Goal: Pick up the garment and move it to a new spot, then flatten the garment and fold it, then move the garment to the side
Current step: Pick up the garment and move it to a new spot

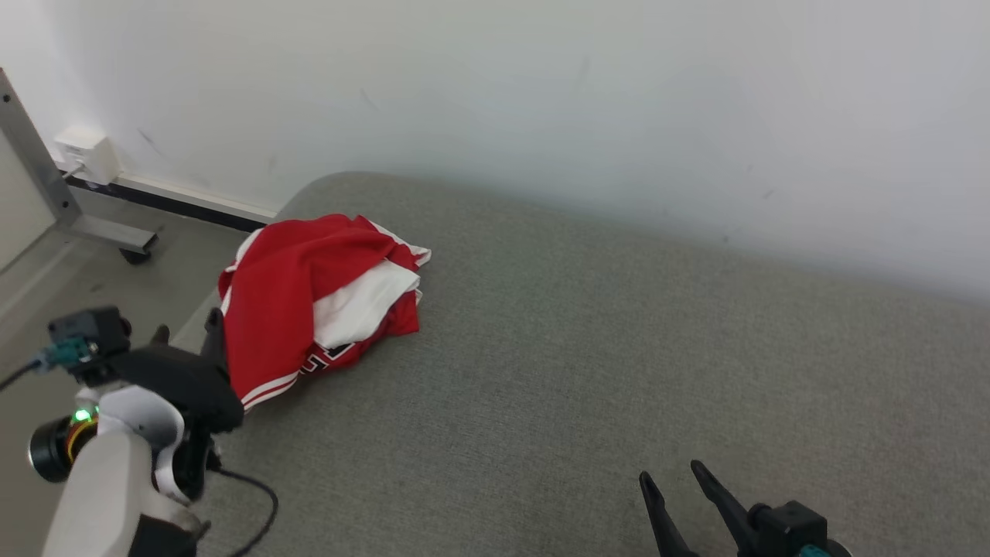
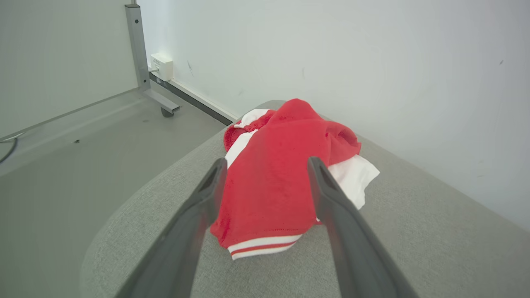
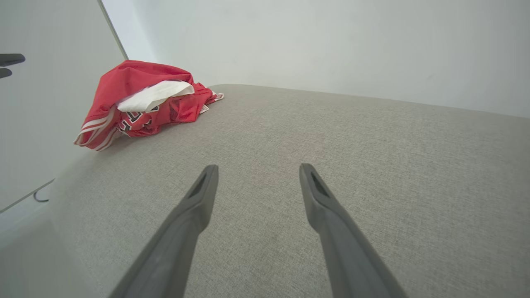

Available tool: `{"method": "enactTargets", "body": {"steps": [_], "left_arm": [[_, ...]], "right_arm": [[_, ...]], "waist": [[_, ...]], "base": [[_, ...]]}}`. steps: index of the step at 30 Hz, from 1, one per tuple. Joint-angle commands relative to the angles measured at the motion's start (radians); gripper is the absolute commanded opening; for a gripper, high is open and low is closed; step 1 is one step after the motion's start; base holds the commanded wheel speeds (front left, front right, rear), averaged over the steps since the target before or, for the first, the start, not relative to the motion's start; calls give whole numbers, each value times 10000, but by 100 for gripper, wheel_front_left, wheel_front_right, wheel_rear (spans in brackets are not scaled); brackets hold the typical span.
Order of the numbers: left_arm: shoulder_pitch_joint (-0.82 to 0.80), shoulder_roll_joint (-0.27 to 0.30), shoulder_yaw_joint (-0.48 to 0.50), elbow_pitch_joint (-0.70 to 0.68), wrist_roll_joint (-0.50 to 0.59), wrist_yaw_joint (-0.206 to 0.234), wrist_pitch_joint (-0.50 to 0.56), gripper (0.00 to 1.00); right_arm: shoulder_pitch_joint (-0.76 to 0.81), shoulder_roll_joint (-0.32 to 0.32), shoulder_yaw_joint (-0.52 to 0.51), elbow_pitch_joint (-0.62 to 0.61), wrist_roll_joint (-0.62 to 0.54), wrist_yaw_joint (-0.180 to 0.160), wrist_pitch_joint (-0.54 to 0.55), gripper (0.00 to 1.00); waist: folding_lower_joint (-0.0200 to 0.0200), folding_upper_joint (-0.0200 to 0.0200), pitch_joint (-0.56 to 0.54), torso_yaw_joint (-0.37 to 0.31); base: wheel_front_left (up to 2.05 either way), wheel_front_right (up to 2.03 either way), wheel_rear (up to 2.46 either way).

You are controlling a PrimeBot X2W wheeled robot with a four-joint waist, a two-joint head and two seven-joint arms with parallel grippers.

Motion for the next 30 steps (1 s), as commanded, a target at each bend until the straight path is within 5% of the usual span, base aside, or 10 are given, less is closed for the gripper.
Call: {"method": "enactTargets", "body": {"steps": [1,14,22,24,30], "left_arm": [[-503,27,149,137,-224,76,168,100],[-1831,886,616,1199,-790,216,1008,100],[-1648,1431,325,1729,-255,795,1103,100],[-1624,1549,327,1732,-213,874,1039,0],[-1716,1759,209,1500,-204,695,1085,0]], "right_arm": [[-220,-207,53,-268,-105,-21,154,100],[-165,-837,23,-2086,-293,-21,1175,100],[-42,-818,-28,-2429,-236,-21,1279,100],[-7,-797,-54,-2444,-233,-21,1287,100],[66,-647,-72,-2326,-148,-21,1181,100]], "waist": [[0,0,1208,-1086],[0,0,2747,-2387],[0,0,2876,-2682],[0,0,2869,-2673],[0,0,2595,-2453]], "base": [[0,0,0],[0,0,0],[0,0,0],[0,0,0],[0,0,0]]}}
